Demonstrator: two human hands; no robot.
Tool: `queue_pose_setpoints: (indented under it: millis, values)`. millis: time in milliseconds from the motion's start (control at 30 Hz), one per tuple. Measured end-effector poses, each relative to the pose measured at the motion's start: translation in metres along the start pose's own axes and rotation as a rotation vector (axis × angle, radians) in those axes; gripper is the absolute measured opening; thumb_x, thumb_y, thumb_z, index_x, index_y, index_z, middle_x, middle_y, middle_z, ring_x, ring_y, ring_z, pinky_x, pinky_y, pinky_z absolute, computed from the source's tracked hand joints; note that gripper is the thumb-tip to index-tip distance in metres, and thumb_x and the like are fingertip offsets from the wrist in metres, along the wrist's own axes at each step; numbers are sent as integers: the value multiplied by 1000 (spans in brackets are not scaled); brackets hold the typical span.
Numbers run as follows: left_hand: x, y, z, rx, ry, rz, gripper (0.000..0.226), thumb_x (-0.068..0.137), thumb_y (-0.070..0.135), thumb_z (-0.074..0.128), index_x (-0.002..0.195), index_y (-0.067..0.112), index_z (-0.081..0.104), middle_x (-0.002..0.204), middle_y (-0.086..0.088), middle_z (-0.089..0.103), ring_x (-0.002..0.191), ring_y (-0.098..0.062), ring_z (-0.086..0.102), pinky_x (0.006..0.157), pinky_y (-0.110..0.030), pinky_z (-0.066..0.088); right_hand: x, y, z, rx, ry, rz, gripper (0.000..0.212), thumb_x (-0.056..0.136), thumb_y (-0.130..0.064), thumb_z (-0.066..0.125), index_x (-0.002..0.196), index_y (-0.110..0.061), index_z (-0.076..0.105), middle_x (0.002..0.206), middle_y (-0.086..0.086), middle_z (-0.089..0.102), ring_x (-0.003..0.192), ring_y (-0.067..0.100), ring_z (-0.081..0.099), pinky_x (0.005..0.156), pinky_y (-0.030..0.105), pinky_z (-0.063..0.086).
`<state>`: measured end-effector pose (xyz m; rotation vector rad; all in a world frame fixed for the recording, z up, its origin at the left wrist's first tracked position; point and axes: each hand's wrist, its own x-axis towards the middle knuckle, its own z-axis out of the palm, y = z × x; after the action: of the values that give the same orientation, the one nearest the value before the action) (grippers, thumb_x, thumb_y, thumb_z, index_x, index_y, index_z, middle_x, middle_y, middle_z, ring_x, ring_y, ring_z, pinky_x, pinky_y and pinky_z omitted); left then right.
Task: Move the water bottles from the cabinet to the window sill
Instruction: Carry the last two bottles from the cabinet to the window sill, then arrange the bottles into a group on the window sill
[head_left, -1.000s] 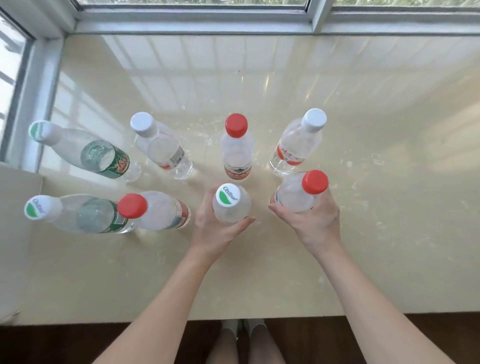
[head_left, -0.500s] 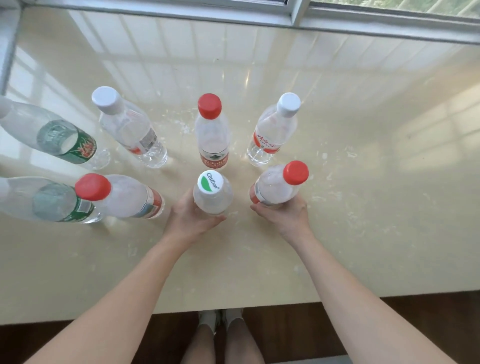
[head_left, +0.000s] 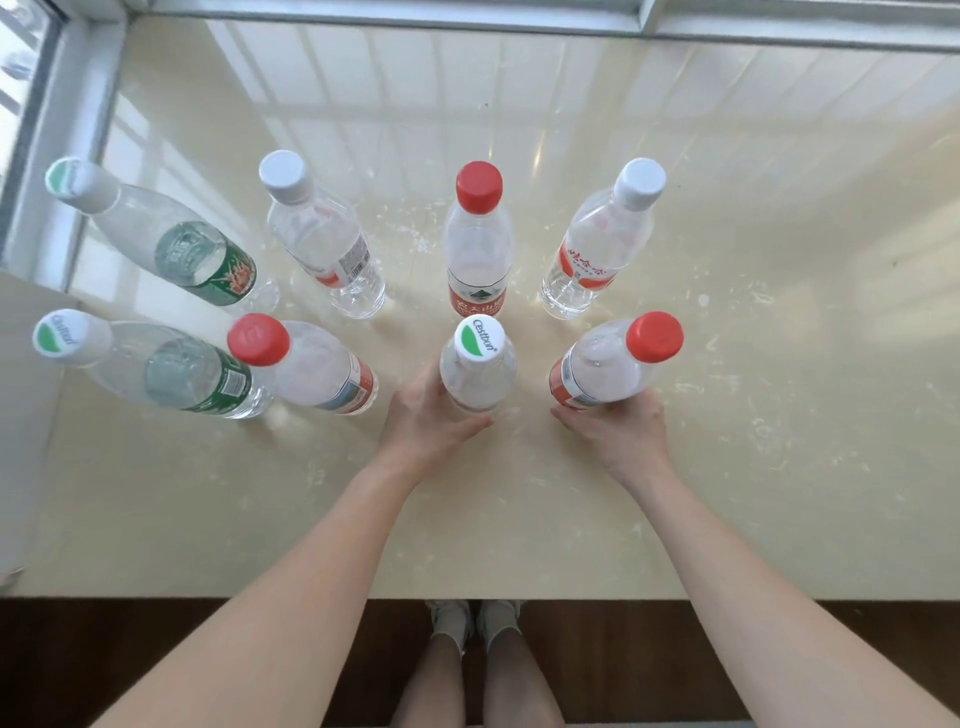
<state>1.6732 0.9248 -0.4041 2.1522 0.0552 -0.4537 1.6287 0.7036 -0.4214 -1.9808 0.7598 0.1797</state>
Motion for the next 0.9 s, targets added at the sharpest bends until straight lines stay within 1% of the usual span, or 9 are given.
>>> queue_pose_setpoints:
  millis: [233,300,400,467,567,633,733,833,900]
  values:
    - [0,-3,3,21,15,53,65,66,18,89,122,12,58,91,32,45,85,11,42,69,5,32,0,-4,7,-7,31,-53,51,59,-29,91,105,-21,69,98,-8,73,95,13,68,82,29,54]
    - [1,-4,4,26,18,66,65,66,18,89,122,12,57,91,32,44,85,11,41,70,6,31,-1,-4,7,-34,34,-58,51,59,-33,90,104,-21,68,97,-6,73,94,14,67,82,30,53]
    - [1,-8,5,24,24,66,66,65,18,89,123,12,56,92,31,45,86,10,41,73,5,32,-3,-5,5,-53,20,-67,50,62,-27,91,104,-22,63,102,-5,70,95,16,63,79,29,48]
    - [-2,-11,5,7,29,61,75,63,19,90,127,14,52,100,23,52,95,5,45,84,-1,36,-8,-1,1,-56,28,-84,56,63,-21,90,111,-25,59,113,-2,66,101,18,61,81,31,47]
    - [-23,-19,1,-12,42,17,89,63,23,90,138,17,43,128,6,52,116,-9,50,101,-24,41,-40,11,-10,-48,98,-39,79,68,-21,89,138,-22,50,129,0,60,112,17,60,95,35,51]
    - [-52,-26,-11,4,66,-1,85,66,24,88,138,16,44,130,4,51,119,-9,49,103,-27,40,-81,15,-11,-64,142,-18,79,72,-21,88,141,-21,48,126,2,60,110,18,60,99,37,51]
    - [-102,-42,-47,72,102,-32,70,73,28,83,133,20,48,124,8,50,115,-8,51,101,-26,41,-145,3,6,-82,53,-82,61,75,-20,86,128,-23,57,115,-4,61,108,16,61,98,44,53]
    - [-136,-64,-98,116,162,-111,59,77,32,79,129,24,51,123,10,51,111,-6,50,96,-26,43,-179,-30,42,-86,-126,-168,55,77,-24,85,123,-31,55,114,-12,60,110,8,58,99,36,51]
    - [-144,-80,-133,167,215,-127,56,78,32,79,126,22,52,122,9,52,112,-10,52,96,-27,43,-182,-54,71,-105,-182,-247,59,76,-27,85,127,-29,55,117,-13,59,112,3,55,100,32,49]
